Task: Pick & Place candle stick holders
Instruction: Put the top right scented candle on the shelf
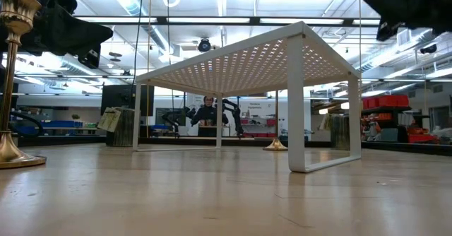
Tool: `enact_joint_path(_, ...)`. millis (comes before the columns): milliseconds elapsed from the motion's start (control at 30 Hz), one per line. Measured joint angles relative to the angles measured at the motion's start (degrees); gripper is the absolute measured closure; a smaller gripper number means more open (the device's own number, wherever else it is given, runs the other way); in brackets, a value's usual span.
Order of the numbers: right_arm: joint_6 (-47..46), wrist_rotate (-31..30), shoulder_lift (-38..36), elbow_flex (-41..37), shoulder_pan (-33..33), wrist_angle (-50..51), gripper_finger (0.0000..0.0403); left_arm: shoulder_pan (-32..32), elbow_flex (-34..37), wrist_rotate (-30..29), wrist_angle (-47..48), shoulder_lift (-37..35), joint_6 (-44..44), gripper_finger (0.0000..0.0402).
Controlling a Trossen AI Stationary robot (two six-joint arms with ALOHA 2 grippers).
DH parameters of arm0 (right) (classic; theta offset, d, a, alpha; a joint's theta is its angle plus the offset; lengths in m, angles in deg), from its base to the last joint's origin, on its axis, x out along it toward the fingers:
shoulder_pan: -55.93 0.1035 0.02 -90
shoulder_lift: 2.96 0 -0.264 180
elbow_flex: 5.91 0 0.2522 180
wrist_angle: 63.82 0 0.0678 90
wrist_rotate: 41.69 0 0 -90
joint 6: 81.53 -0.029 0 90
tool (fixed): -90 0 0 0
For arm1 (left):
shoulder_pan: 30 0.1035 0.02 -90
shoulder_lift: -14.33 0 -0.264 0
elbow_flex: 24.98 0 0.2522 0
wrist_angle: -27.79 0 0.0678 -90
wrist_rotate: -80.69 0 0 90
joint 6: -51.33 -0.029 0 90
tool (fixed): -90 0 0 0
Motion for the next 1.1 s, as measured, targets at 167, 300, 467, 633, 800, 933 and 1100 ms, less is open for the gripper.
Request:
enact_joint_path(167,-1.65,-2.08,2.64,4.46,0.00,0.14,0.0385,-0.02,-0.02,0.02,-0.02,-0.02,0.01,0.0376)
enact_joint_path(300,-2.42,-2.69,5.36,8.43,0.00,1.02,0.0385,-0.02,-0.02,0.02,0.00,-0.02,0.00,0.0376)
enact_joint_path(467,-2.73,-2.74,9.00,13.78,0.00,2.74,0.0385,0.00,0.00,0.00,-0.02,-0.01,0.00,0.0376)
enact_joint_path(633,-3.52,-3.82,12.75,19.95,0.00,6.44,0.0385,0.00,0.00,0.01,-0.01,0.00,0.01,0.0376)
enact_joint_path(800,-3.49,-3.83,15.69,25.17,0.00,9.88,0.0385,0.00,-0.02,0.02,0.00,-0.02,0.02,0.0376)
enact_joint_path(933,-3.47,-3.83,17.45,28.07,0.00,10.16,0.0385,0.00,-0.02,0.00,-0.02,0.00,0.00,0.0376)
enact_joint_path(1100,-3.47,-5.34,19.47,31.51,0.00,10.19,0.0385,0.00,-0.02,0.00,0.00,-0.02,0.00,0.0376)
